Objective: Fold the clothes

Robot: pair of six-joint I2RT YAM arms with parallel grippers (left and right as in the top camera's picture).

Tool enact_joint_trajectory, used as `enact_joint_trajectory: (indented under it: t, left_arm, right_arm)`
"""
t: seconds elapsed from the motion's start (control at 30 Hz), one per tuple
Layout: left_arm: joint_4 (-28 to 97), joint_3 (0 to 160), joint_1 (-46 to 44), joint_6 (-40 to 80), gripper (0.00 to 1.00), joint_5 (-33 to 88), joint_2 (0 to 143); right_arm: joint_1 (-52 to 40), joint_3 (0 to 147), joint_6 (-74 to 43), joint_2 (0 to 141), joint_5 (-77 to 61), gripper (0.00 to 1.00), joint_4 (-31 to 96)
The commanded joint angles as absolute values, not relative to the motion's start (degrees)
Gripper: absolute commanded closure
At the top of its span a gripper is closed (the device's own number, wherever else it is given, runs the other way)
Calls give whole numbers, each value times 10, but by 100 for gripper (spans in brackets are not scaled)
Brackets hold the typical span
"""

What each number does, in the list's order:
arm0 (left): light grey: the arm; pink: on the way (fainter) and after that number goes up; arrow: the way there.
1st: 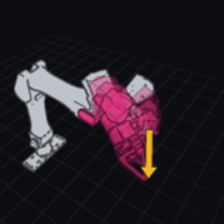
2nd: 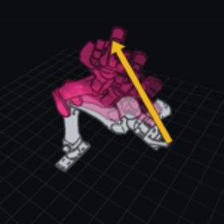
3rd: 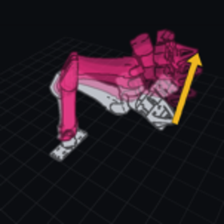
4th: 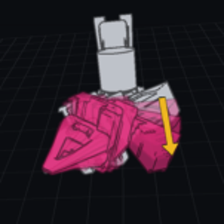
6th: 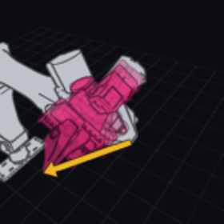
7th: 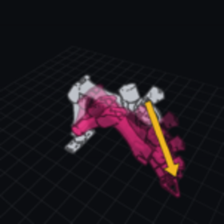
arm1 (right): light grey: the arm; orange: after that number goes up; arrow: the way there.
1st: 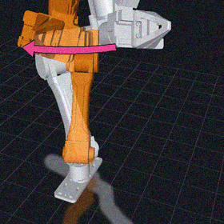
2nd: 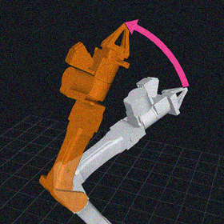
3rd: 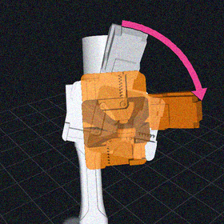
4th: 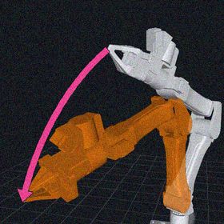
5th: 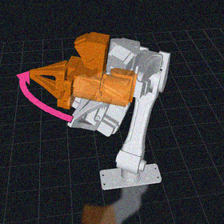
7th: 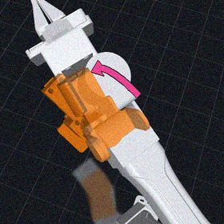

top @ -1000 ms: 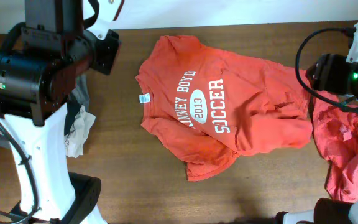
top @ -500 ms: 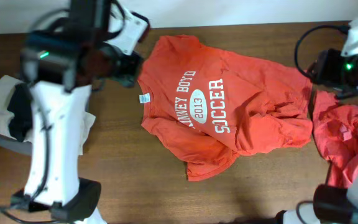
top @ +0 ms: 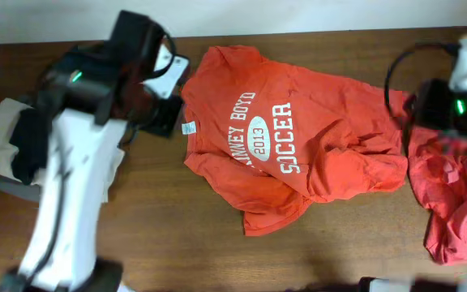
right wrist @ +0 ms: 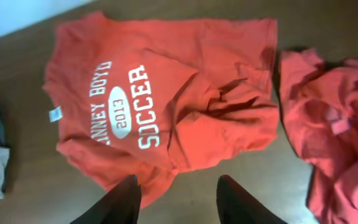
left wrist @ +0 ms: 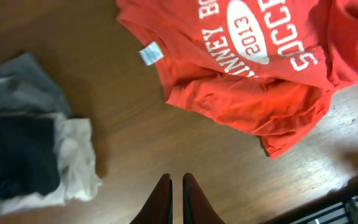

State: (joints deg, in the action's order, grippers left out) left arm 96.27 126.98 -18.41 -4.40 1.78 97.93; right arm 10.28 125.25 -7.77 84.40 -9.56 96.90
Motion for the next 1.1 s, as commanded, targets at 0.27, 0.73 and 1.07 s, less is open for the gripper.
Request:
enact_joint_trajectory:
  t: [0.27, 0.73, 1.07]
  left_arm:
    - [688, 835, -196, -6, 73, 133, 795]
    - [404, 651, -284, 180, 83, 365, 1005]
    - [387, 651, -319, 268, 87, 362, 1101]
  right_arm:
    - [94, 907, -161, 589, -53, 32, 837]
    - [94, 735, -215, 649, -94, 50, 691]
    - [94, 735, -207, 650, -94, 50, 696]
